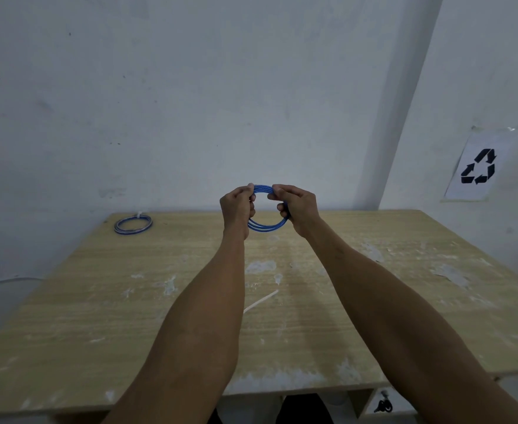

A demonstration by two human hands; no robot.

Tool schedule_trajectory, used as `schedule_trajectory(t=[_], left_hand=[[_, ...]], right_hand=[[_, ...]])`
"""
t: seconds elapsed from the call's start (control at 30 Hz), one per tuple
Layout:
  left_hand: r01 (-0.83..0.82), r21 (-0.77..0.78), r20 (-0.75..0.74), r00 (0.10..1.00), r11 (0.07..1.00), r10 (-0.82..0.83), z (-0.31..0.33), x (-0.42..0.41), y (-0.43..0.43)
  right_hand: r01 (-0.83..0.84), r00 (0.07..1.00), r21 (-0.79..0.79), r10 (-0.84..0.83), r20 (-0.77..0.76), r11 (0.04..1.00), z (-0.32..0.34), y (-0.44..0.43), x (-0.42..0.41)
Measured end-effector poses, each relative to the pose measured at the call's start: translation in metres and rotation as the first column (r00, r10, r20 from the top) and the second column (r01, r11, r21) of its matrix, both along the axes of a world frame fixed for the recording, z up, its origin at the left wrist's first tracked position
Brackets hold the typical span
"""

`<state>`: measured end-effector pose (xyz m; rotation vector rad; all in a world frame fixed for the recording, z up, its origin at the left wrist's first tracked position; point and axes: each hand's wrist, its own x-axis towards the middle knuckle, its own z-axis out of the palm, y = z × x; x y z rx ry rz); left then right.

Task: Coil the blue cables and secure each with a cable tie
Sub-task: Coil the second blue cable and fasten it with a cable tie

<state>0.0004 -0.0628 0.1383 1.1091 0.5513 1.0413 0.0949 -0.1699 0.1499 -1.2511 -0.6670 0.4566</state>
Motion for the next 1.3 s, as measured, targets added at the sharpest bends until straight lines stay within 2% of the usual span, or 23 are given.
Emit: schedule_trajectory(t=[0.23, 0.5, 0.67, 0.77, 0.97, 1.1, 1.3], left_hand=[[0.048, -0.001, 0.028, 0.998, 0.999, -0.048, -0.001, -0.003, -0.001], [0.068, 0.024, 0.002, 0.998, 0.997, -0.068, 0.001, -0.003, -0.002], [0.039, 0.034, 0.004, 0.999, 0.999, -0.039, 0.000, -0.004, 0.000], [0.012, 0.082, -0.028, 1.000, 0.997, -0.010, 0.000, -0.004, 0.000], [0.007, 0.186, -0.096, 0.995, 0.983, 0.011, 0.002, -0.002, 0.000], [0.033, 0.162, -0.127, 0.992, 0.986, -0.012, -0.003, -0.003, 0.003], [0.094, 0.087, -0.148, 0.986, 0.992, -0.080, -0.011, -0.014, 0.015]], right_hand=[[-0.072, 0.992, -0.024, 0.069, -0.107, 0.997, 0.005, -0.004, 0.005], [-0.075, 0.977, -0.071, 0.059, -0.206, 0.995, 0.012, -0.003, 0.006], [-0.072, 0.992, -0.122, 0.058, -0.116, 0.990, 0.014, -0.003, 0.006], [-0.069, 0.996, -0.099, 0.064, -0.060, 0.993, 0.013, -0.004, 0.008], [-0.059, 0.995, -0.051, 0.055, -0.082, 0.997, 0.008, -0.006, 0.008], [-0.048, 0.992, -0.066, 0.040, -0.119, 0.997, 0.004, -0.005, 0.007], [-0.129, 0.966, -0.104, 0.101, -0.238, 0.986, -0.001, -0.001, 0.004]])
